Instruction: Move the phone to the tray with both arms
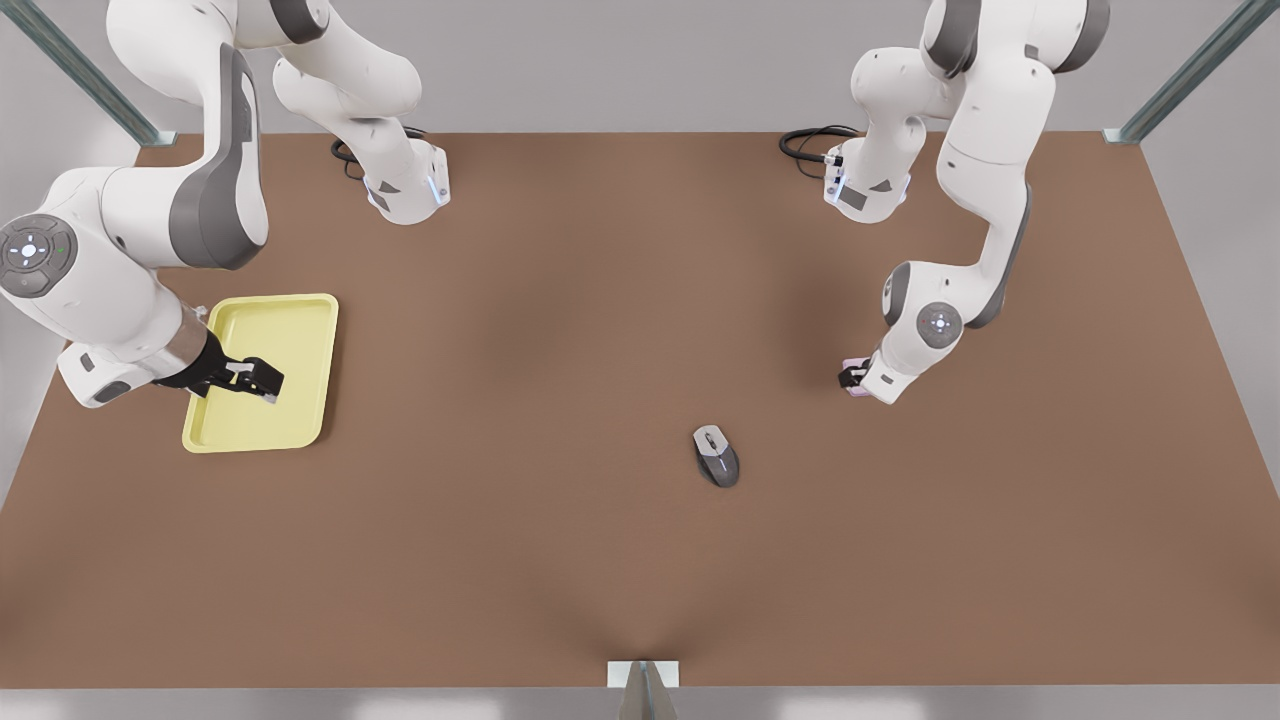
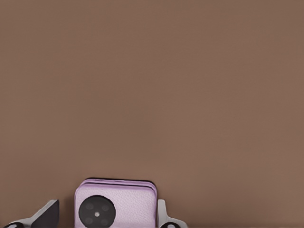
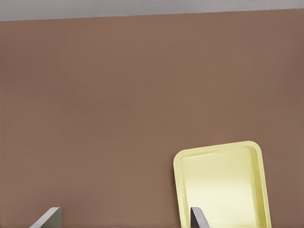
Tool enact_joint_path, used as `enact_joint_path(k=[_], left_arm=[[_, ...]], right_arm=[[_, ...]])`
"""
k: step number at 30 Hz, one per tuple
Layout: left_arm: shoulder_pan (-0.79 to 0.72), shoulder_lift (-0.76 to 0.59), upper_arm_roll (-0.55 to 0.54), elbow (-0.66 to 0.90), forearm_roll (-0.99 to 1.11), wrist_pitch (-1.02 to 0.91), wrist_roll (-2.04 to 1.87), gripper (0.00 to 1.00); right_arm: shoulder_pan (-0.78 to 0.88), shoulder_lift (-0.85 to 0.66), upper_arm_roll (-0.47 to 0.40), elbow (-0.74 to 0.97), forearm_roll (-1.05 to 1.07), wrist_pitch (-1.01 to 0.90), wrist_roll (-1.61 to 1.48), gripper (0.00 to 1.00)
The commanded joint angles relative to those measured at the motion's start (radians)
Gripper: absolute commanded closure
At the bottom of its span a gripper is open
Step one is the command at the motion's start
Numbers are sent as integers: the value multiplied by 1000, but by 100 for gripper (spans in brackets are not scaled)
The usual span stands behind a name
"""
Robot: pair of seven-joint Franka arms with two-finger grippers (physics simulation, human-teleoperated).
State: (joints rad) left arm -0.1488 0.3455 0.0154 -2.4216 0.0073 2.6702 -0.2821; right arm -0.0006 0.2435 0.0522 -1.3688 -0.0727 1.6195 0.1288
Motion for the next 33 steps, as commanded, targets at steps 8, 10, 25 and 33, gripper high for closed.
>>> enact_joint_path(k=[8,10,25,33], left_arm=[[0,7,-2,3,2,-4,-26,0],[0,9,-2,3,2,-4,-26,0],[0,-17,-2,10,8,-55,-19,24],[-18,-16,-22,119,5,-156,-72,24]], right_arm=[[-1,-1,0,1,1,5,0,0],[-1,-1,0,1,1,5,0,0],[-1,0,-2,1,1,5,-2,0],[-1,0,-2,-1,-1,5,-2,0]])
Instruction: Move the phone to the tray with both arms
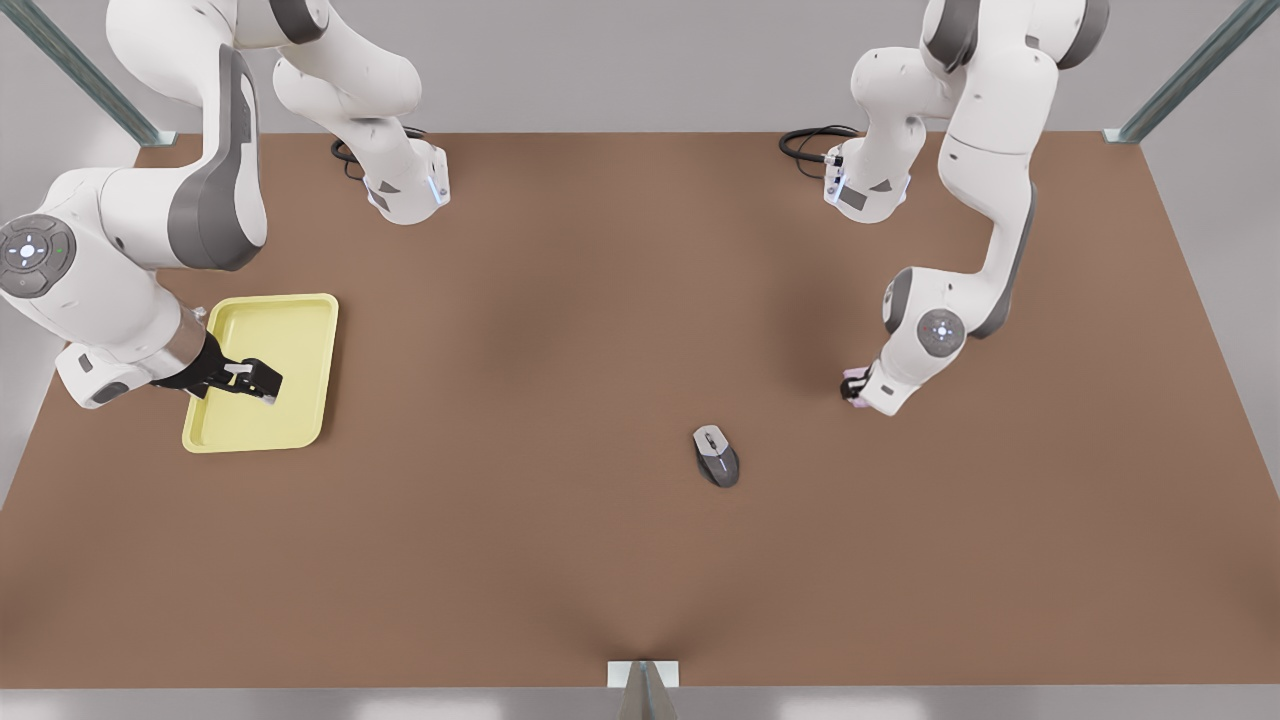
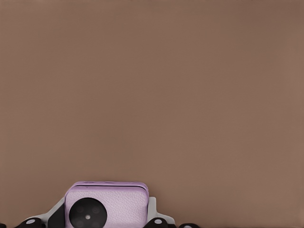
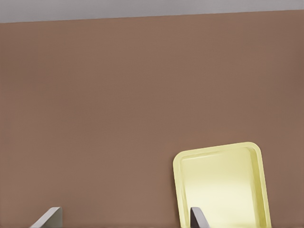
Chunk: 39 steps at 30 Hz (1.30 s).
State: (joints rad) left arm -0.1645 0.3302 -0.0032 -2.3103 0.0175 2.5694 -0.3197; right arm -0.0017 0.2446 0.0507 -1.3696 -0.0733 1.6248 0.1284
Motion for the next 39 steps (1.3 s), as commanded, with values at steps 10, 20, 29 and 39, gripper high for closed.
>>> enact_joint_path(k=[10,20,29,39], left_arm=[[-185,12,-96,200,-36,-213,-363,24],[-452,158,-123,488,-106,-279,-729,24],[-718,423,-120,836,-100,-262,-918,24],[-886,681,-81,1177,-14,-261,-953,22]], right_arm=[[-3,-1,0,1,0,0,-3,0],[-4,-1,-2,0,0,0,-4,0],[-6,5,-5,1,1,1,-6,0],[0,5,0,0,7,0,7,0]])
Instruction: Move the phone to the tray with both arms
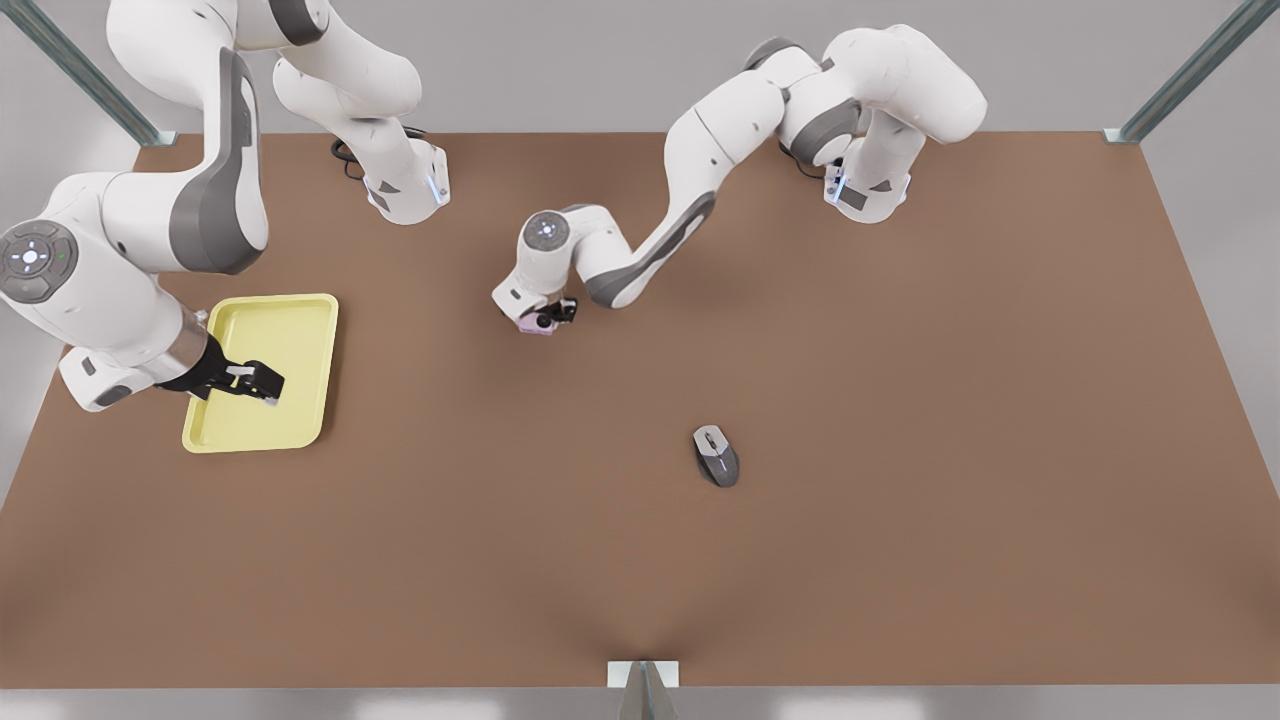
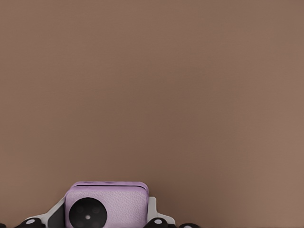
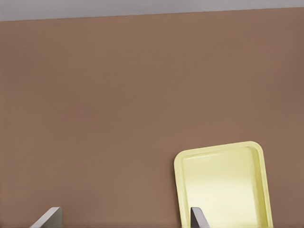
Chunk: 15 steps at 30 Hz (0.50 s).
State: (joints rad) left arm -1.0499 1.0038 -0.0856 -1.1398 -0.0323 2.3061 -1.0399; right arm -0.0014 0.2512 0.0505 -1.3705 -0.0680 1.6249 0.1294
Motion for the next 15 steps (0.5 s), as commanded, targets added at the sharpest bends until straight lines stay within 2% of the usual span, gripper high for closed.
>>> enact_joint_path(k=[1,2,3,4,8,10,12,14,15], left_arm=[[-12,32,1,32,35,1,-235,22],[-13,33,1,32,43,1,-233,22],[-16,33,3,32,45,-1,-233,21],[-18,32,3,34,80,-13,-223,0],[-19,29,3,32,86,-20,-224,0],[23,-40,0,32,80,-140,-192,0],[194,-194,-2,22,78,-318,-85,0],[444,-362,-2,-49,45,-487,237,0],[571,-404,-2,-52,45,-556,438,0]], right_arm=[[0,5,0,-4,4,4,4,0],[6,91,2,11,-3,23,-8,0],[8,91,2,13,-3,23,-7,0],[8,92,2,17,1,23,4,0],[4,100,0,24,7,23,3,0],[30,88,6,13,-4,-30,10,0],[31,82,8,16,14,-28,7,0],[46,77,39,22,31,-16,9,0],[96,72,39,30,31,-14,111,0]])
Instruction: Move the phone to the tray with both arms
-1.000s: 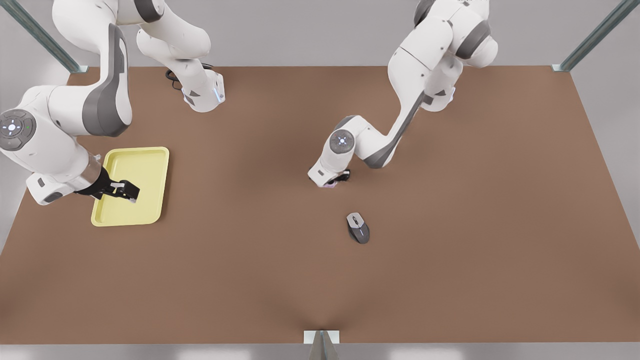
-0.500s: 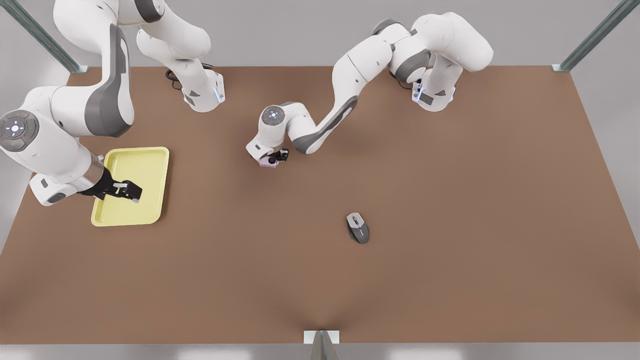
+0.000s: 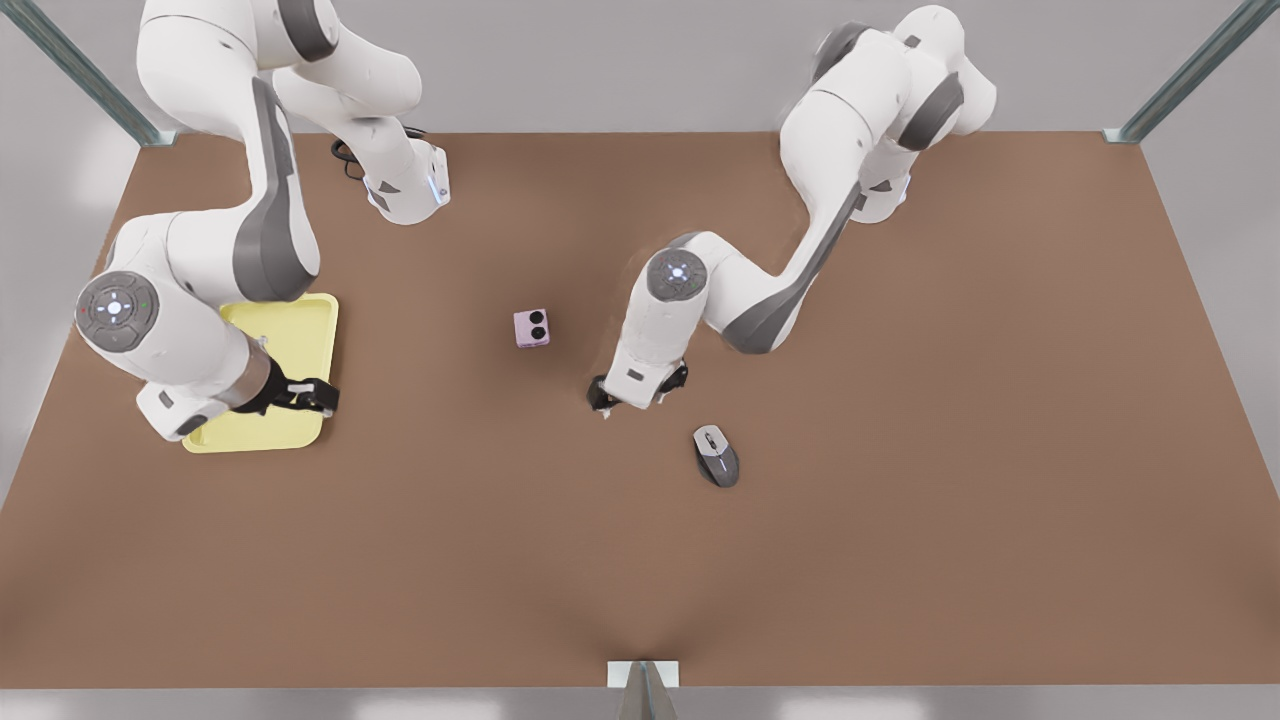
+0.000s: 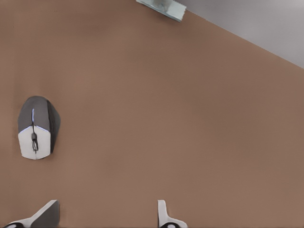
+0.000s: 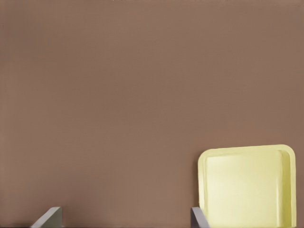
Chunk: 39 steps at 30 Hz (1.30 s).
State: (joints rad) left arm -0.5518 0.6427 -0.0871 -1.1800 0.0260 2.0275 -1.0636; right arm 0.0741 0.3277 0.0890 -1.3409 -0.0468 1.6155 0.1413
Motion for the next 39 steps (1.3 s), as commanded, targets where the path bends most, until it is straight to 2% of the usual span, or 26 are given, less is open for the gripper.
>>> enact_joint_path(k=[1,2,3,7,8,9,10,11,12,14,18,20,25,27,29,35,37,39], left_arm=[[157,-66,4,-12,-14,-318,632,0],[299,-94,6,-13,-12,-362,896,0],[362,-106,6,-12,-12,-374,972,0],[395,-186,40,-50,-12,-432,1014,0],[432,-216,40,-73,-15,-446,1203,0],[431,-273,124,-104,-70,-474,1335,0],[429,-406,168,-208,-115,-491,1377,0],[434,-587,170,-464,-113,-306,1386,0],[434,-637,172,-564,-103,-220,1393,0],[434,-609,175,-553,-38,-224,1384,0],[432,-603,175,-553,-38,-259,1390,0],[434,-603,175,-553,-37,-270,1390,0],[434,-601,175,-553,-37,-273,1389,0],[434,-601,175,-553,-37,-273,1390,0],[434,-603,175,-553,-35,-271,1390,0],[434,-598,175,-553,-35,-263,1389,0],[434,-598,175,-553,-35,-263,1387,0],[434,-598,175,-553,-35,-263,1387,0]], right_arm=[[36,-1,27,12,24,-8,145,0],[70,4,57,9,10,-6,150,0],[127,7,57,6,-33,-3,162,0],[306,76,57,-18,-25,49,257,0],[345,85,57,-20,-24,57,325,0],[377,100,57,-18,-21,57,366,0],[383,109,57,-18,15,57,412,0],[383,109,57,-32,56,41,434,0],[386,97,57,-50,70,43,461,0],[411,59,57,-103,65,38,573,0],[434,16,54,-192,50,35,800,0],[435,10,52,-218,50,37,816,0],[434,-121,52,-509,54,248,816,0],[432,-114,52,-534,54,291,807,0],[434,-107,52,-597,54,415,799,0],[414,-122,49,-771,62,716,495,0],[389,-118,48,-796,185,753,386,0],[363,-107,48,-799,200,771,320,0]])
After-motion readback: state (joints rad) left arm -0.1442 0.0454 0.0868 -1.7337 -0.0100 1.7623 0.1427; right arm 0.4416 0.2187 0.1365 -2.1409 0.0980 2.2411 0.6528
